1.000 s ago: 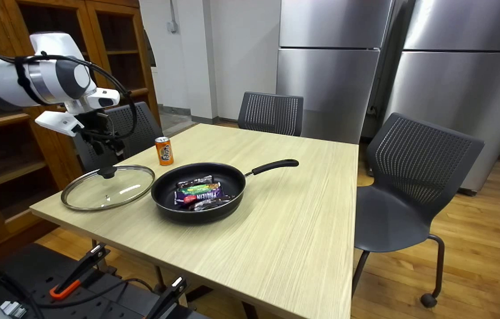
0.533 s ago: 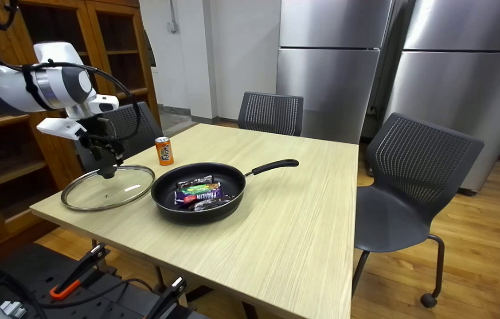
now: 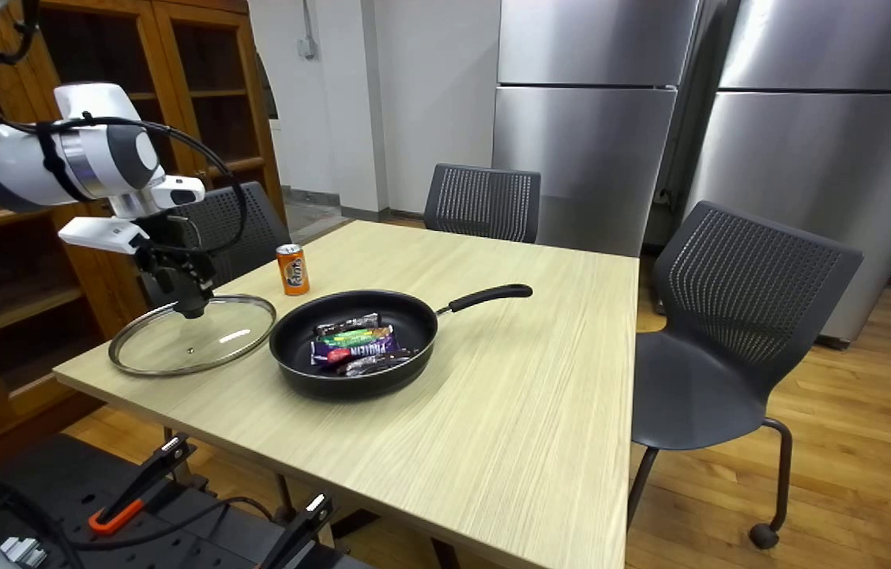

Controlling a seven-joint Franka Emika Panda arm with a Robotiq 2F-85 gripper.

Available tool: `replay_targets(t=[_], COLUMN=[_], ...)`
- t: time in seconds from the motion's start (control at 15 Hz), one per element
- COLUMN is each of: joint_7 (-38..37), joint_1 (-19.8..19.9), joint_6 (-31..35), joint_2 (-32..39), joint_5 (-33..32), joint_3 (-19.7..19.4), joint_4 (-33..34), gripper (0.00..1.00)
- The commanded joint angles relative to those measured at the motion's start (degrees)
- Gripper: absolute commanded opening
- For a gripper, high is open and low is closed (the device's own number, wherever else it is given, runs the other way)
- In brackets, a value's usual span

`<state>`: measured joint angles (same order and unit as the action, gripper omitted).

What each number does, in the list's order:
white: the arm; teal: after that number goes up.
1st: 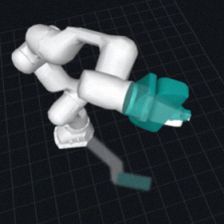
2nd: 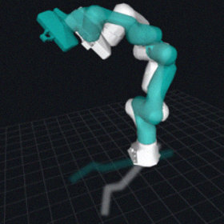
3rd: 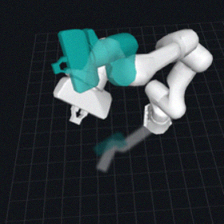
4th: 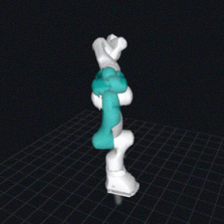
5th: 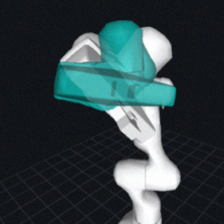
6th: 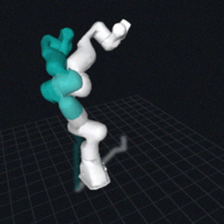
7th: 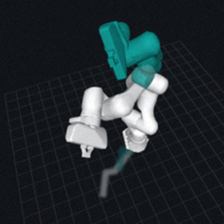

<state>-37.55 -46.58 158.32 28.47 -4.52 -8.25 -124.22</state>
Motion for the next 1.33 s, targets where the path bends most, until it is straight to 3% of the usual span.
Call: replay_targets(t=[0.0, 0.93, 1.0, 1.07, 1.27], joint_7=[0.8, 0.5, 0.4, 0.5, 0.4], joint_1=[2.4, 2.2, 2.1, 2.2, 2.1], joint_6=[-2.7, -4.4, -4.4, -4.3, -4.2], joint_2=[1.7, 4.5, 4.6, 4.7, 4.7], joint_5=[-1.0, -1.1, -1.1, -1.1, -1.2], joint_3=[2.1, 2.4, 2.3, 2.3, 2.2], joint_4=[2.8, 5.6, 5.6, 5.7, 5.9], gripper=[1.00, 1.00, 0.75, 0.74, 0.49])
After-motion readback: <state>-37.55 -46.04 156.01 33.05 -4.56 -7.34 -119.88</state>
